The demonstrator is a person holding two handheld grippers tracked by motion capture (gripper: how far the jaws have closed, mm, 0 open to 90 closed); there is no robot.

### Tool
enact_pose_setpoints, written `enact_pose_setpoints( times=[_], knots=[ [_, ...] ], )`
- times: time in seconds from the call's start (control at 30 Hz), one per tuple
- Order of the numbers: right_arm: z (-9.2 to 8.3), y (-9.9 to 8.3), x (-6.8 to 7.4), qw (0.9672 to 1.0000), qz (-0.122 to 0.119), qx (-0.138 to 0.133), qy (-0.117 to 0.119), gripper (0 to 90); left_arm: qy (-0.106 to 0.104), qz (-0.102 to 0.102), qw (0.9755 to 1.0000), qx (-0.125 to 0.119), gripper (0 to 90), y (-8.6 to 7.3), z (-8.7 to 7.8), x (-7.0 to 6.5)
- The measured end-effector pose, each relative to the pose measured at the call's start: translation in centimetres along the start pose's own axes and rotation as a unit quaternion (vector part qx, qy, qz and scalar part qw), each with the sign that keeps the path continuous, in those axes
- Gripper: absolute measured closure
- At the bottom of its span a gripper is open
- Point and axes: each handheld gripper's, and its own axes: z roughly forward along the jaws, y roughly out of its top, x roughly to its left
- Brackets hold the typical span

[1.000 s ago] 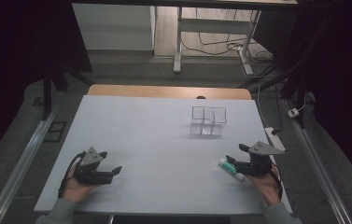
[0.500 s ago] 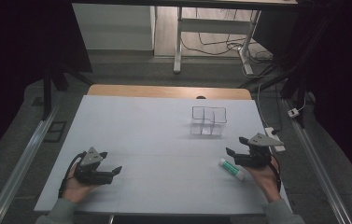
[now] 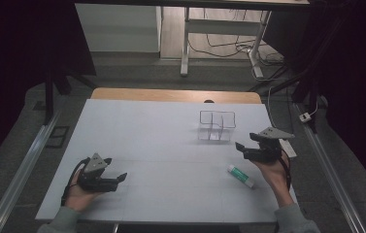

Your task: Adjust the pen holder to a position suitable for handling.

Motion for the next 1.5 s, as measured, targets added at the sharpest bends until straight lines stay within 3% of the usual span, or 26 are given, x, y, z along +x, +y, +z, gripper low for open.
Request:
enact_pose_setpoints(
  times=[0.47,0.73,0.93,1.0,1.17,1.23,1.37,1.5],
  knots=[
    [2.3,1.8,-1.2,0.9992,0.011,0.029,-0.024,30.2,-0.001,0.003,1.0,0.003,18.5,0.0,0.0,0.0],
    [3.2,2.2,-2.3,0.9982,0.03,0.041,-0.032,39.0,0.0,0.003,1.0,0.004,18.5,-0.1,0.0,0.0],
    [3.7,2.3,-3.3,0.9967,0.044,0.056,-0.039,51.1,0.0,0.005,1.0,0.003,18.6,-0.1,0.0,0.0],
    [4.0,2.2,-3.7,0.9959,0.05,0.061,-0.045,58.9,-0.001,0.005,1.0,0.004,18.7,-0.1,0.0,0.0],
    [4.7,2.0,-4.1,0.9952,0.052,0.07,-0.046,68.5,-0.002,0.007,1.0,0.005,18.7,-0.1,0.1,-0.1],
    [5.1,1.9,-4.3,0.9943,0.049,0.081,-0.049,78.0,-0.002,0.007,1.0,0.006,18.7,-0.1,0.1,-0.1],
    [5.6,1.7,-4.6,0.9939,0.047,0.088,-0.049,88.5,-0.002,0.009,0.9999,0.007,18.7,-0.1,0.1,-0.1],
    [6.3,1.5,-4.8,0.9929,0.046,0.1,-0.044,88.7,-0.001,0.01,0.9999,0.009,18.8,-0.1,0.2,-0.1]
  ],
)
